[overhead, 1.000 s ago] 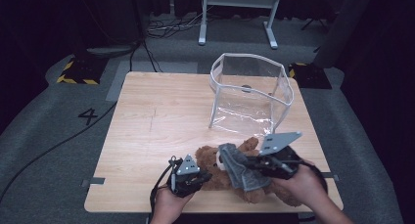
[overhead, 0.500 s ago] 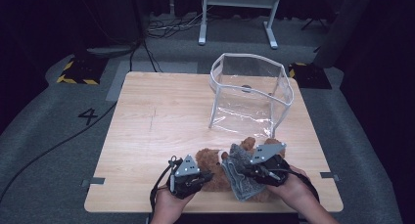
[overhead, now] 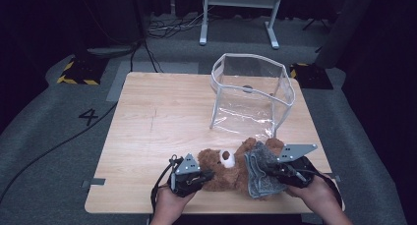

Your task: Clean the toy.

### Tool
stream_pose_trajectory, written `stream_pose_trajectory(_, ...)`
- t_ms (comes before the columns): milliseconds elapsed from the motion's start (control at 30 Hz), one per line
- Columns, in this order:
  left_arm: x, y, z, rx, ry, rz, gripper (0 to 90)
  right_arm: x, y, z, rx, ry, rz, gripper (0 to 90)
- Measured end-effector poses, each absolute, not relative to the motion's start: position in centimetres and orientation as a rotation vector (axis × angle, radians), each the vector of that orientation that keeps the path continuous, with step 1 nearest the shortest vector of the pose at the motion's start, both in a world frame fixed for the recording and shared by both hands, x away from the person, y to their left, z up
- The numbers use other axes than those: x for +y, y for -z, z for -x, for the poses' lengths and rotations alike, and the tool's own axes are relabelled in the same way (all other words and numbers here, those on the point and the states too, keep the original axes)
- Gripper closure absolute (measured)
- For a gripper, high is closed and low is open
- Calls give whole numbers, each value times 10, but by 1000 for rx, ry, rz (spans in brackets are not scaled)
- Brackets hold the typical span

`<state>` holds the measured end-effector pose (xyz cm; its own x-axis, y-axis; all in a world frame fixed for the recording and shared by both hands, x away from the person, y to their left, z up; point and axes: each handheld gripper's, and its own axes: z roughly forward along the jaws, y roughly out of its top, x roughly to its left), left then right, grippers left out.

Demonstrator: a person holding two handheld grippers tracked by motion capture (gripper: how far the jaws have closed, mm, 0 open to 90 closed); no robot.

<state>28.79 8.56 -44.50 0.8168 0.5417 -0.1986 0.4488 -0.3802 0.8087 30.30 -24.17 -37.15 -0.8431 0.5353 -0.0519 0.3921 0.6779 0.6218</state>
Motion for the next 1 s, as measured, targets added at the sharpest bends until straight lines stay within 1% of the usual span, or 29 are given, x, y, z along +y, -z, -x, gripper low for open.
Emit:
stream_pose_trajectory(100,84,447,-288,733,-121,-2038,806,-253,375,-298,2654,-906,-775,830)
stream_pose_trajectory(433,82,450,-288,729,-114,-2050,797,-288,387,-283,2629,-882,-875,829)
stream_pose_trajectory(633,82,451,-287,733,-105,-2042,784,-314,401,-284,2609,-896,-994,829)
stream_pose_trajectory(700,84,451,-287,730,-93,-2034,756,-319,404,-284,2602,-899,-1017,829)
stream_pose_trajectory(800,86,451,-283,722,-79,-2028,639,-327,408,-284,2585,-886,-1046,829)
stream_pose_trajectory(867,87,453,-279,718,-79,-2040,586,-331,410,-284,2576,-881,-1055,829)
stream_pose_trajectory(1000,91,456,-275,719,-97,-2060,533,-339,414,-288,2567,-870,-1086,828)
